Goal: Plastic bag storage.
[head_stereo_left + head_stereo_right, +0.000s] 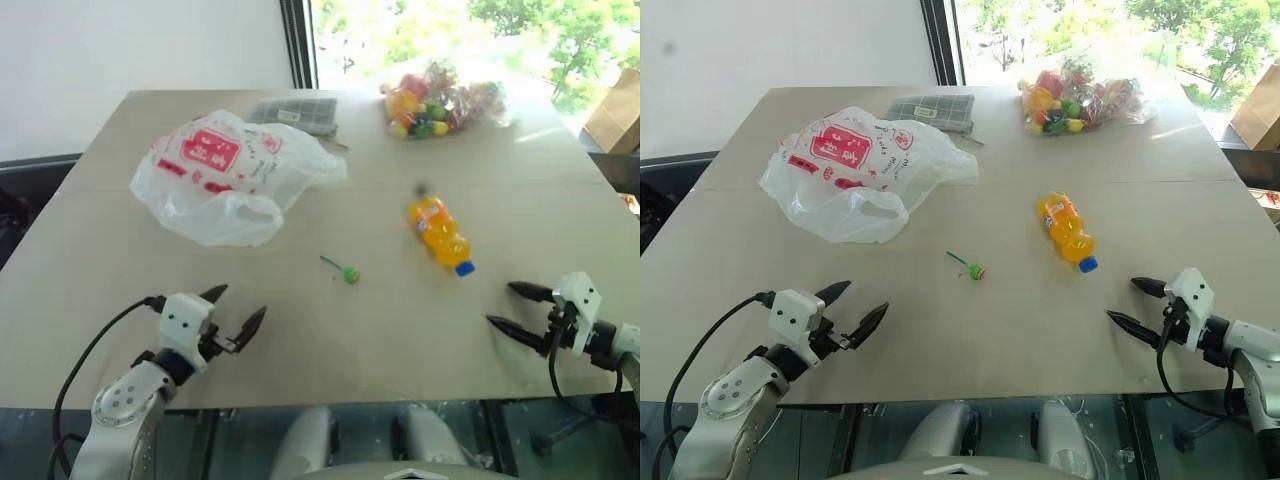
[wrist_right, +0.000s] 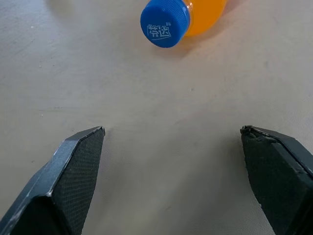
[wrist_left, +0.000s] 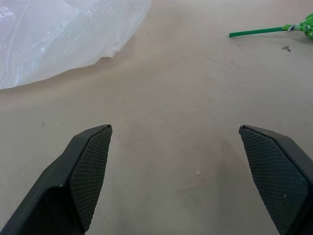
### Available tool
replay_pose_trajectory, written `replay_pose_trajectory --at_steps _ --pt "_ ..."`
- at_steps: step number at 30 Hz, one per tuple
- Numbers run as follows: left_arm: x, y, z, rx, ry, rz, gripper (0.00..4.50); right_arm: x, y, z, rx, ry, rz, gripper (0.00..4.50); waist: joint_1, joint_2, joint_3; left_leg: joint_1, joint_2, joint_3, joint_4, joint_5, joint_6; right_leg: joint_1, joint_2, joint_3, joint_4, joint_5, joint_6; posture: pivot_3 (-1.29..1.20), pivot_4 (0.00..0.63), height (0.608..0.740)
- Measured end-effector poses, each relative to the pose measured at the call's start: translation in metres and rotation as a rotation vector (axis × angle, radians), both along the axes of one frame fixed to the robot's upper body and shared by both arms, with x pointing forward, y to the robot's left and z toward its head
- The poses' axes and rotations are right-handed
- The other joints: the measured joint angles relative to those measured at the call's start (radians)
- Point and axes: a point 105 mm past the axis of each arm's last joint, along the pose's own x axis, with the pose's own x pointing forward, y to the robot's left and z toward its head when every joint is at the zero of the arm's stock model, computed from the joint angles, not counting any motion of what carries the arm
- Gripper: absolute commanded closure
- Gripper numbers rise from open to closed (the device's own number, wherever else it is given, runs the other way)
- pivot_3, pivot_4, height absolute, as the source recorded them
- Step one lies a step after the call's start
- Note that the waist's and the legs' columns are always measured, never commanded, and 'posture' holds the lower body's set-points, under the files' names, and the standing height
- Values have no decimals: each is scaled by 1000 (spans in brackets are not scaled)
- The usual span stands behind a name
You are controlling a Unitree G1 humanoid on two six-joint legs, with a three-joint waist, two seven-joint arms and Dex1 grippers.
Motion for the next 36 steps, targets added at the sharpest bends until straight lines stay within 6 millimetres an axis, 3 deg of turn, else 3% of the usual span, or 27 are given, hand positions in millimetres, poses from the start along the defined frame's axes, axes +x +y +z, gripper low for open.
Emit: replay_pose_trajectory --at_steps 7,22,36 --pt "4 -4 7 -23 -37 38 102 3 4 -5 19 -49 -74 0 1 0 0 -1 0 0 0 0 0 0 0 0 0 0 0 0 150 740" --pt "4 2 1 34 -22 87 102 4 6 -7 9 -98 -89 0 0 0 0 -1 0 0 0 0 0 0 0 0 0 0 0 0 150 740" --pt "7 -9 0 -6 -37 76 102 3 8 -5 8 -96 -87 0 0 0 0 -1 0 0 0 0 0 0 0 -1 0 0 0 0 150 740"
